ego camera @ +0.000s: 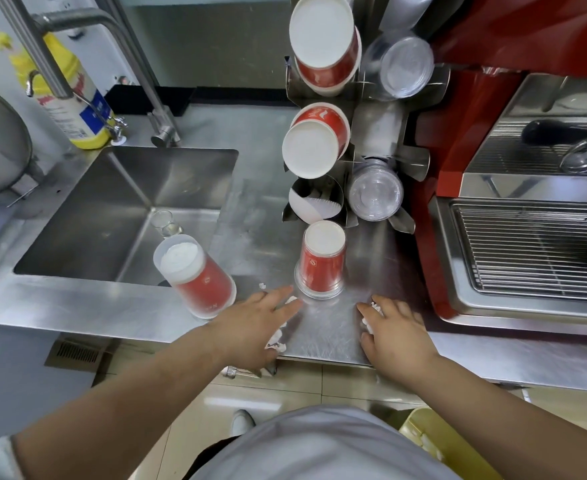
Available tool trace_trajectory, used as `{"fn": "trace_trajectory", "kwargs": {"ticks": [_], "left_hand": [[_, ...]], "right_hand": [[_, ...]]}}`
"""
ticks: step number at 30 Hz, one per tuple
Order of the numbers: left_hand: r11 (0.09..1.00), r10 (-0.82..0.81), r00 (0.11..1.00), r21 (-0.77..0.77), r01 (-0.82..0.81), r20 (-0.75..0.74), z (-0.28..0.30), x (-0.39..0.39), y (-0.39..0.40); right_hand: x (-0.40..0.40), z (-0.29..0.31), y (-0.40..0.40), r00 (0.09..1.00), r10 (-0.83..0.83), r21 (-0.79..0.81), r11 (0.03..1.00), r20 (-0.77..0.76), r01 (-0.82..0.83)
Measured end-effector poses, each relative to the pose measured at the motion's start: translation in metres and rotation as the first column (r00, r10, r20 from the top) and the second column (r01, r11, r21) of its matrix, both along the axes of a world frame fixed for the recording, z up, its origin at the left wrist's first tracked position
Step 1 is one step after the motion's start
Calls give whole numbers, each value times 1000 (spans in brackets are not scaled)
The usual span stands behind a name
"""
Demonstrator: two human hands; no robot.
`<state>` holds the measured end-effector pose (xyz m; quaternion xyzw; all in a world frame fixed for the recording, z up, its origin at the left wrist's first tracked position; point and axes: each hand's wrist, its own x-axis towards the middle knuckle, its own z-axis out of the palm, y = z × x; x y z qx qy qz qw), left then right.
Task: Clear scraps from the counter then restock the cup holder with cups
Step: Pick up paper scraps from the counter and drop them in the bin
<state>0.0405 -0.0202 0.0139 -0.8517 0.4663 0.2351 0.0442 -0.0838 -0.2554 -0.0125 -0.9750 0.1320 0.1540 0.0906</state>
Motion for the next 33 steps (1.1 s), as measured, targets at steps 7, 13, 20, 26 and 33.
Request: {"fn": "trace_trajectory", "kwargs": {"ticks": [7,13,20,26,33], "left_hand": [[994,94,995,-54,-94,12,-13,-4,-11],[932,233,971,-275,-238,-49,-28,-24,7],[924,276,958,-251,-288,-81,-19,-29,1],[904,331,938,-249,-347,-105,-15,-22,0],[864,348,930,-345,-366,-117,-13,-23,-8]], "right_hand": [[-1,0,-3,999,37,-7,999,-6,-38],[-1,1,-5,999,55,3,998,-1,-55],[2,-1,-7,997,60,68,996,40,-63],[5,-1,-11,998,43,95,994,42,-47],[9,-3,-13,998,36,110,993,43,-41]]}}
